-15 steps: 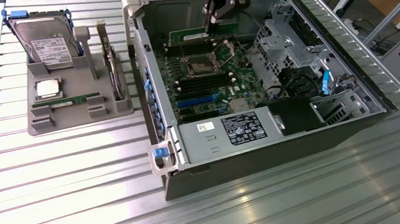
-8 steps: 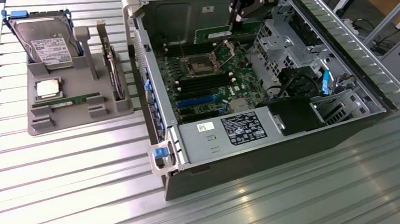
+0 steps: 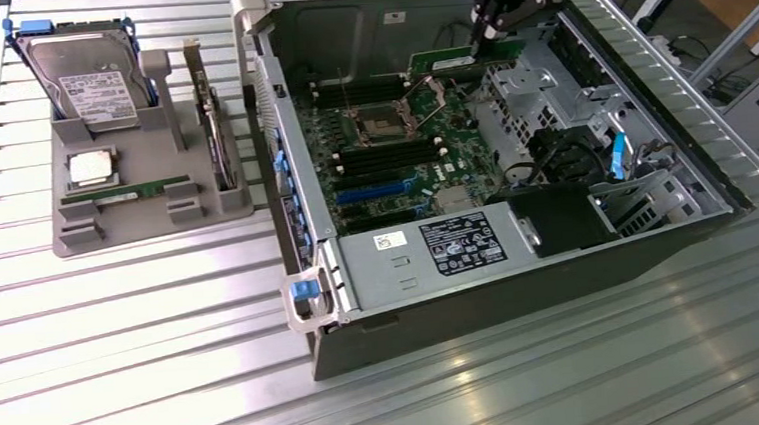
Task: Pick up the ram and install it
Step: 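Pick up the ram and move it above insertion slot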
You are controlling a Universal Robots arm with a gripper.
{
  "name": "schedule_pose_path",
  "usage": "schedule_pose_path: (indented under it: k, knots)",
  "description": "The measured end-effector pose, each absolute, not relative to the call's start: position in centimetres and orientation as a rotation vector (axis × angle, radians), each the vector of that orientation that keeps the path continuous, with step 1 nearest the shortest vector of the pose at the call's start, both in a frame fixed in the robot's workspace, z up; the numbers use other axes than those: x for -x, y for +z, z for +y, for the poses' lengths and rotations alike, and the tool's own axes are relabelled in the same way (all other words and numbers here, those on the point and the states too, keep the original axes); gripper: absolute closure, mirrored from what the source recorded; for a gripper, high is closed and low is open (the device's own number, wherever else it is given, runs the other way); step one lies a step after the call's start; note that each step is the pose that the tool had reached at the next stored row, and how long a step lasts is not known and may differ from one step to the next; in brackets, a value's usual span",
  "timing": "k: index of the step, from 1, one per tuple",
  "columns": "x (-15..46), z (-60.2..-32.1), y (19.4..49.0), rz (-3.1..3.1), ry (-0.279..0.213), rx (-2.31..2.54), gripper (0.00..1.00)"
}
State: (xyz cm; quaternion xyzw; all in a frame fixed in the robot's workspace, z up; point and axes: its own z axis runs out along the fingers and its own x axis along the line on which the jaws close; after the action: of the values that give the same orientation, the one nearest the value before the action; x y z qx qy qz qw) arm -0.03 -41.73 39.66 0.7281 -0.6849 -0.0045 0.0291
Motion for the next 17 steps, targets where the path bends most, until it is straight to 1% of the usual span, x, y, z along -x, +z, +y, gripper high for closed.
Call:
schedule_pose_path:
  k: [10, 17]
  knots:
    - [-5.0, -41.7, 39.6, -2.109, -0.006, -2.241, 0.86]
    - [-5.9, -41.7, 39.6, -2.109, -0.004, -2.241, 0.86]
